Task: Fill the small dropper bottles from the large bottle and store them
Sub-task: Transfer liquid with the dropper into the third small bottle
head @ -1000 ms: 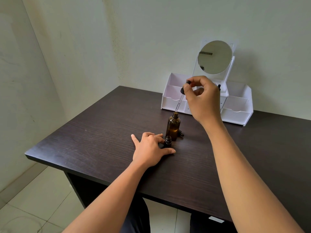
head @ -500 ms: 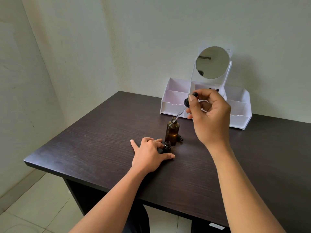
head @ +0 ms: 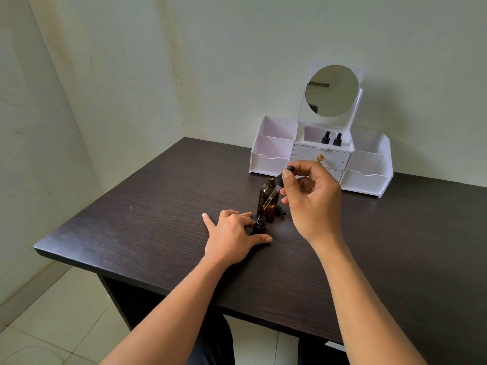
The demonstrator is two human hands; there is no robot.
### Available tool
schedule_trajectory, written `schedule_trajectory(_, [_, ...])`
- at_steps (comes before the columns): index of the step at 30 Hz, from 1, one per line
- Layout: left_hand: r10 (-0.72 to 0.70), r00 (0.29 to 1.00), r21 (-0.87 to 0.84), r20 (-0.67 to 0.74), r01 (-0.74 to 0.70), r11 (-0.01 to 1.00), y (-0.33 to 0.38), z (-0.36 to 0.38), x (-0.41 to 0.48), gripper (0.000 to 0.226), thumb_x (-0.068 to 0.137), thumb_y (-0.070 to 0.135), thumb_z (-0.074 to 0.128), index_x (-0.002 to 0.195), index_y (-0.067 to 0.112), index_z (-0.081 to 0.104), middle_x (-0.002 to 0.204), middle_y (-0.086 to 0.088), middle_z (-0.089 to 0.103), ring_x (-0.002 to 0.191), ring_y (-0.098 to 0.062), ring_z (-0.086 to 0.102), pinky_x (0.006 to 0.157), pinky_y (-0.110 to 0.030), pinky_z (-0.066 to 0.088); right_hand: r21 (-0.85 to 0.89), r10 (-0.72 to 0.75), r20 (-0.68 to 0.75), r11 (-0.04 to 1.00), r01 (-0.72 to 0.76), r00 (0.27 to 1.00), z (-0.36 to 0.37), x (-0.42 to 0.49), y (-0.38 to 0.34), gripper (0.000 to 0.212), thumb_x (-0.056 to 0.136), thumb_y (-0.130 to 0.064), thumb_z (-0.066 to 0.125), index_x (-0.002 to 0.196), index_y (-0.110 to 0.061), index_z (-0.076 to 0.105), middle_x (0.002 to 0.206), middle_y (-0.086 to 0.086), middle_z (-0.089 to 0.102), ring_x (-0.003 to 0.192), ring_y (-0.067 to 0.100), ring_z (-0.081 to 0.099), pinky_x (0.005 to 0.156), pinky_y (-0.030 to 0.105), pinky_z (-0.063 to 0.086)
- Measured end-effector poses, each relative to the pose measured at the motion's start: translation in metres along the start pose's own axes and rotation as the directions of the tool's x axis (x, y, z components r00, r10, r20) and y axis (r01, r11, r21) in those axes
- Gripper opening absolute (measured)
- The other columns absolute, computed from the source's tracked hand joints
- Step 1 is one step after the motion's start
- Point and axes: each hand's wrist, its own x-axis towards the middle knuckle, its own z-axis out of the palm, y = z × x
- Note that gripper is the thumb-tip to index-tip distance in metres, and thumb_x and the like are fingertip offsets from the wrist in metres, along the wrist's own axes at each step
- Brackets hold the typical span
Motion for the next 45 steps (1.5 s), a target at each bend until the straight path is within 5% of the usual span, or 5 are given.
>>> schedule_trajectory(7, [0.001,1.000,0.020,0.002,-0.001,1.000,-0.001,0.002,0.001,0.067,0.074,0.077,0.061,0.121,0.030,0.069,0.146,0.020,0.049,0.143,-0.009,0.024,0.112,-0.071,-0.012,0.012,0.025,0.020,1.000,-0.026,0.999,0.004,-0.006,0.008,0.008,0.088,-0.039,0.063,0.094,-0.034,0.063,0.085,-0.005,0.069,0.073,0.023,0.069,0.063,0.050,0.059])
schedule_trajectory(15, [0.006,1.000,0.008,0.003,-0.006,1.000,0.000,-0.001,0.000,0.062,0.075,0.075,0.063,0.118,0.031,0.070,0.146,0.019,0.049,0.143,-0.010,0.024,0.112,-0.071,-0.011,0.004,0.061,0.018,0.998,-0.061,0.998,0.005,-0.010,0.013,0.007,0.093,-0.020,0.067,0.095,-0.026,0.065,0.083,-0.004,0.069,0.071,0.024,0.068,0.062,0.051,0.058])
schedule_trajectory(37, [0.012,1.000,0.014,0.002,-0.012,1.000,-0.001,0.001,0.001,0.063,0.075,0.076,0.061,0.118,0.030,0.070,0.146,0.018,0.049,0.143,-0.011,0.024,0.111,-0.072,-0.012,-0.052,0.092,0.014,0.994,-0.091,0.996,0.008,-0.010,0.019,0.009,0.094,-0.020,0.067,0.090,-0.027,0.064,0.076,-0.012,0.066,0.067,0.015,0.068,0.060,0.043,0.060])
schedule_trajectory(45, [0.007,1.000,0.005,0.006,-0.007,1.000,-0.001,0.000,0.000,0.063,0.075,0.075,0.062,0.119,0.031,0.070,0.146,0.018,0.049,0.143,-0.011,0.024,0.111,-0.072,-0.010,-0.024,0.147,0.019,0.989,-0.147,0.989,0.011,-0.009,0.021,0.019,0.086,-0.025,0.077,0.100,-0.025,0.065,0.091,-0.005,0.067,0.077,0.020,0.072,0.064,0.044,0.062])
